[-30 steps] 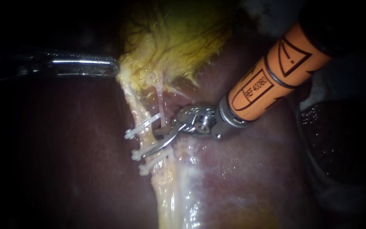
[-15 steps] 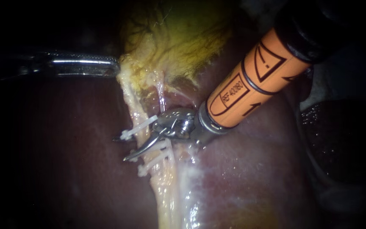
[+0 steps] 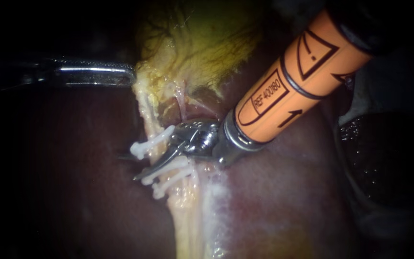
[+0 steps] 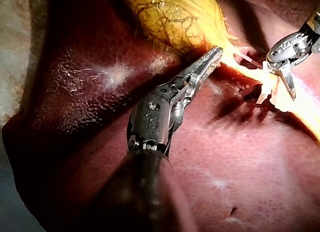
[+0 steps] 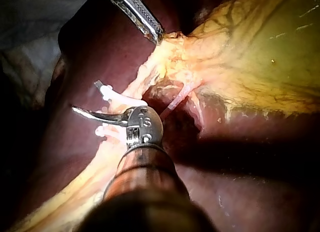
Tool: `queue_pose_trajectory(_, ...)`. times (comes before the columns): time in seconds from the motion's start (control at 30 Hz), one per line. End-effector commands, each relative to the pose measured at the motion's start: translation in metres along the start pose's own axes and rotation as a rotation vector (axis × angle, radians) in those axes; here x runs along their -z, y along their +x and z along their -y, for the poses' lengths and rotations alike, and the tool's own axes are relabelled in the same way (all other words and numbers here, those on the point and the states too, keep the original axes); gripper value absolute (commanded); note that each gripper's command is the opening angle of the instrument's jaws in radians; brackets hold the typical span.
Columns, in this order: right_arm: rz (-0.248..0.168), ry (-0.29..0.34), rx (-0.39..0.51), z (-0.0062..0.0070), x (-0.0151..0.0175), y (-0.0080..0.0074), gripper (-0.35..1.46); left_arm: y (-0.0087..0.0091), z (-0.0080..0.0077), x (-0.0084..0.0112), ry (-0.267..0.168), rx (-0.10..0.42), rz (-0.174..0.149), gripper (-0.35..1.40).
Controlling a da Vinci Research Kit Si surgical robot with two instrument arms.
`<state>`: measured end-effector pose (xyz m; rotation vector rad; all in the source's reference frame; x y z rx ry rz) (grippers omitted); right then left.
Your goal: Go to the cutting position left tube
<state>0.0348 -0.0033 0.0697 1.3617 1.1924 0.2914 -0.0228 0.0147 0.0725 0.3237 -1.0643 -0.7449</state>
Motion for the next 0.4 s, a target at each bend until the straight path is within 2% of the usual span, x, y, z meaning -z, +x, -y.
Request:
queue_pose_trajectory(0.03, 0.002, 0.001, 0.0, 0.0001, -0.0001, 0.0001, 1.31, 0.0, 0.0, 0.0, 0.0, 0.0, 0.0, -0.35)
queue_pose_trajectory(0.4, 0.002, 0.001, 0.001, 0.0002, -0.0002, 0.0, 1.31, 0.0, 0.0, 0.0, 0.0, 0.0, 0.0, -0.35)
